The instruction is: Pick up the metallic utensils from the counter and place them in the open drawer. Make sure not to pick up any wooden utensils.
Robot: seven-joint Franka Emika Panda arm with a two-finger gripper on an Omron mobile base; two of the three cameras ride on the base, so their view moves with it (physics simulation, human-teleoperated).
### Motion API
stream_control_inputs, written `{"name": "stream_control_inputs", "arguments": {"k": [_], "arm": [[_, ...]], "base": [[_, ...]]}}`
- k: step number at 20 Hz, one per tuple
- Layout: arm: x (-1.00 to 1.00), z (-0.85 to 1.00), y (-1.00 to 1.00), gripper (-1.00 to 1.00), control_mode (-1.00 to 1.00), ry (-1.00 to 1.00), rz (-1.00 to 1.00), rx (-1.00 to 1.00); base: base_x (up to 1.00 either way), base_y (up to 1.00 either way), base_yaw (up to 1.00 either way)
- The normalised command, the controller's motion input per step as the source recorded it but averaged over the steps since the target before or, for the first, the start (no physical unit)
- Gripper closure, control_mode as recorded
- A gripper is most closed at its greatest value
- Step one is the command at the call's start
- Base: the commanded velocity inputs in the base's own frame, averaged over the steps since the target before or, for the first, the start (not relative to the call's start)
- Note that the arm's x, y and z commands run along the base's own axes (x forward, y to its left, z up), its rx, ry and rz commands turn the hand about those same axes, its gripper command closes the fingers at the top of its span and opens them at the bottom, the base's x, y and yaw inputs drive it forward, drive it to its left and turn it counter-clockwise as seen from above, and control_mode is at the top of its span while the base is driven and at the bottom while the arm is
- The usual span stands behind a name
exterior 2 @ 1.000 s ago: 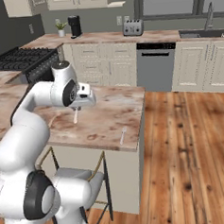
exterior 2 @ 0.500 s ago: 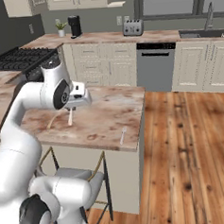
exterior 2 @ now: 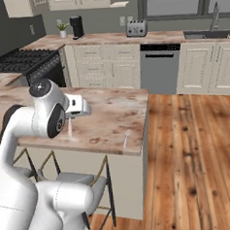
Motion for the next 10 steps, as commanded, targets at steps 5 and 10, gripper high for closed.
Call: {"name": "stream_control_inputs", "arguments": {"k": [5,10], "arm": [[-0.18,0.0,-0.01,1.0,-1.0,-0.09,0.0,0.0],[0.0,0.0,0.0,1.0,-1.0,0.0,0.0,0.0]], "base": [[0.0,0.0,0.0],[0.0,0.0,0.0]]}}
